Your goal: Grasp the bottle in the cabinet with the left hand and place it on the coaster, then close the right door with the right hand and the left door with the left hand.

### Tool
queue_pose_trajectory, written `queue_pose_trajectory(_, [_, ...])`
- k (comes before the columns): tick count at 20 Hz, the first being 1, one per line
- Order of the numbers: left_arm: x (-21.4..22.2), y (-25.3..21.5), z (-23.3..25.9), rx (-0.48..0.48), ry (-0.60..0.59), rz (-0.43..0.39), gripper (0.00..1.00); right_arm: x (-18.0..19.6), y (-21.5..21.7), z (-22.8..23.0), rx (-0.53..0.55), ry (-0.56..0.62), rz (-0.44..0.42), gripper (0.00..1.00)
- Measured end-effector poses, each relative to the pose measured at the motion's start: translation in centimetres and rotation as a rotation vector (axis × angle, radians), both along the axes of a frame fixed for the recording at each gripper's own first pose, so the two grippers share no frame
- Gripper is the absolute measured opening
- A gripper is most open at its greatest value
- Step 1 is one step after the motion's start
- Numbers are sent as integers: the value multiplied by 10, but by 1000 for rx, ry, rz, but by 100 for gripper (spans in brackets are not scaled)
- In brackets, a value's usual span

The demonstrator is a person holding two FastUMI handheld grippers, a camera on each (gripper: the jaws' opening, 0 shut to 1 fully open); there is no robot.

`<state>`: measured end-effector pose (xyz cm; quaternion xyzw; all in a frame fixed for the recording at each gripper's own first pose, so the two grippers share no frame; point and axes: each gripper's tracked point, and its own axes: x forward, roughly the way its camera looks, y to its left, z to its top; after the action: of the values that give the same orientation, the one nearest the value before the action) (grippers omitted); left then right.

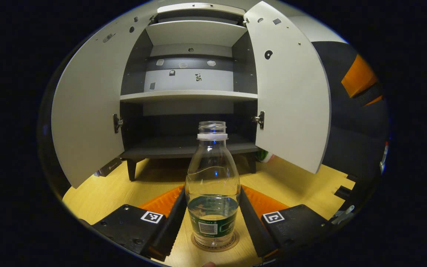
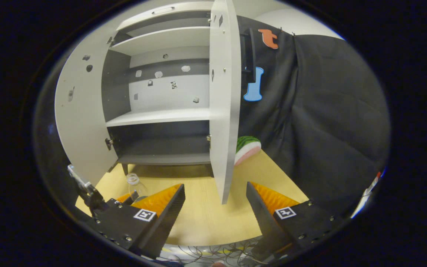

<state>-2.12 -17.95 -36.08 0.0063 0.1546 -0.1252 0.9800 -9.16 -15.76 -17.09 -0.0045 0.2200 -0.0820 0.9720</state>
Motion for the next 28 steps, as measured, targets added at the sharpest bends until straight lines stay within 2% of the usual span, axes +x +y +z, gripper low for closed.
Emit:
queue_pose_trajectory(2, [0, -2, 0, -29, -17, -5, 83, -4, -1, -4, 13, 15, 1, 100])
queue_pose_trajectory(7, [4, -4, 0, -9, -43, -6, 83, -8, -2, -10, 17, 33, 2, 98])
queue_pose_trajectory(8, [3, -6, -5, -20, -30, -9, 83, -9, -1, -10, 20, 34, 4, 100])
queue_pose_trajectory(9, [1, -6, -9, -21, -14, -6, 83, -9, -1, -9, 21, 33, 5, 98])
queue_pose_trajectory(11, [0, -9, -2, -6, -61, -17, 83, -10, 0, -8, 23, 32, 8, 98])
queue_pose_trajectory(16, [-8, -3, -5, 47, -74, -16, 83, -15, -2, -10, 35, 35, 7, 100])
queue_pose_trajectory(18, [-9, -3, -8, 51, -63, -18, 84, -17, -1, -12, 46, 36, 6, 98])
queue_pose_trajectory(19, [-10, -4, -7, 48, -62, -22, 84, -17, -1, -13, 48, 39, 6, 100])
queue_pose_trajectory(26, [-9, -3, 23, 52, -110, -23, 89, -17, 5, -1, 60, 15, 18, 98])
queue_pose_trajectory(28, [-8, -4, 39, 49, -127, -32, 89, -16, 4, 7, 61, 0, 21, 100])
